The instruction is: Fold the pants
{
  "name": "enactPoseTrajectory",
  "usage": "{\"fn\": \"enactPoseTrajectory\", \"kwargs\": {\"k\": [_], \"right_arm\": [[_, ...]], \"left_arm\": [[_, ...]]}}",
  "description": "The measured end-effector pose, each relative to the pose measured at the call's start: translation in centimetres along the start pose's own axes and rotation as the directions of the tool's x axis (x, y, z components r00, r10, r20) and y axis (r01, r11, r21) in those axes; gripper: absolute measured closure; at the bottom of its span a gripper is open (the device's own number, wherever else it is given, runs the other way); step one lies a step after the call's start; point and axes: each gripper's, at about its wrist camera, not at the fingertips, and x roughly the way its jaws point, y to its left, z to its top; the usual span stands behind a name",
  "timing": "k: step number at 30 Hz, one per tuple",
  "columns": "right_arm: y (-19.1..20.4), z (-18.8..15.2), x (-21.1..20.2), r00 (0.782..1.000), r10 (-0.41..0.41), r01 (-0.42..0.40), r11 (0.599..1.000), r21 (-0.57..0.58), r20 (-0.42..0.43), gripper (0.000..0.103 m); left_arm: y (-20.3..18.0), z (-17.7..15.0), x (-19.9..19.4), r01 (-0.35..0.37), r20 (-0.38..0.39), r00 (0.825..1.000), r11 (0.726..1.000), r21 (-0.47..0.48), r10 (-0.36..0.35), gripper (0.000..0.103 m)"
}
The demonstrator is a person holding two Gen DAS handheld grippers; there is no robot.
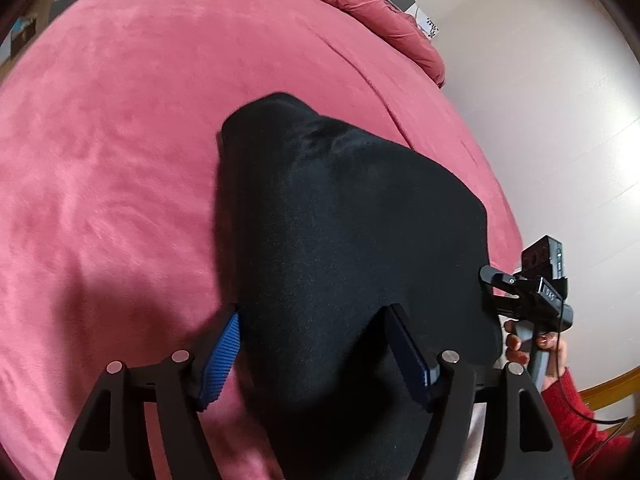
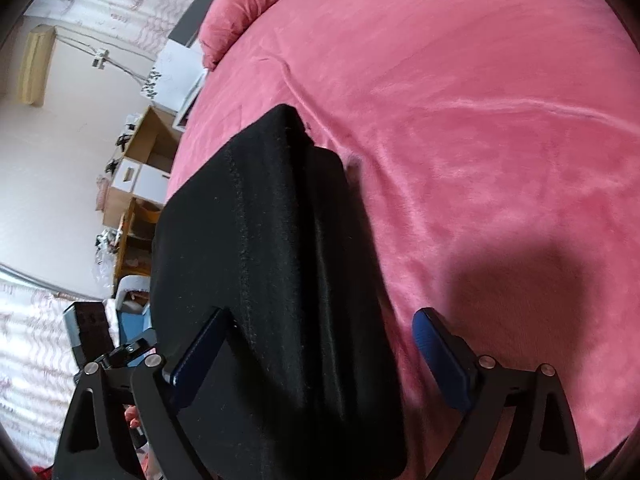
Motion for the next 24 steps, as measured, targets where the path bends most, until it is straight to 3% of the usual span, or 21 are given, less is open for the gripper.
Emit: {"fn": "enactPoseTrajectory", "kwargs": {"k": [4, 7, 12, 20, 24], "right_arm": [[0.1, 0.2, 1.1, 0.999, 0.045, -0.045, 0.999, -0.006, -0.001, 0.008], [1.0, 0.4, 1.9, 0.999, 0.035, -0.035, 0.999, -0.036, -0.003, 0.008], [2.6, 0.7, 3.1, 1.0, -0.014, 0.014, 0.998, -0.06, 0.008, 0.017], [4.9, 0.6, 2.4, 0.998, -0.051, 0.055, 0.989, -0.136, 0.03, 0.045], [6.9, 0.6, 1.9, 0.996, -0.066, 0.077, 0.977, -0.199, 0.061, 0.052]], "left_arm": [[1.0, -0.9, 0.7, 0.092, -0.018, 0.995, 0.992, -0.086, -0.094, 0.029], [1.2, -1.3, 1.2, 0.116, -0.019, 0.993, 0.985, -0.129, -0.12, 0.029], [-0.2, -1.7, 1.4, 0.054, -0.012, 0.998, 0.997, -0.063, -0.054, 0.029], [-2.8, -1.3, 0.1, 0.008, 0.015, 1.0, 0.998, 0.07, -0.009, 0.056], [-4.5, -1.2, -1.4, -0.026, 0.072, 0.997, 0.99, 0.141, 0.016, 0.059]]}}
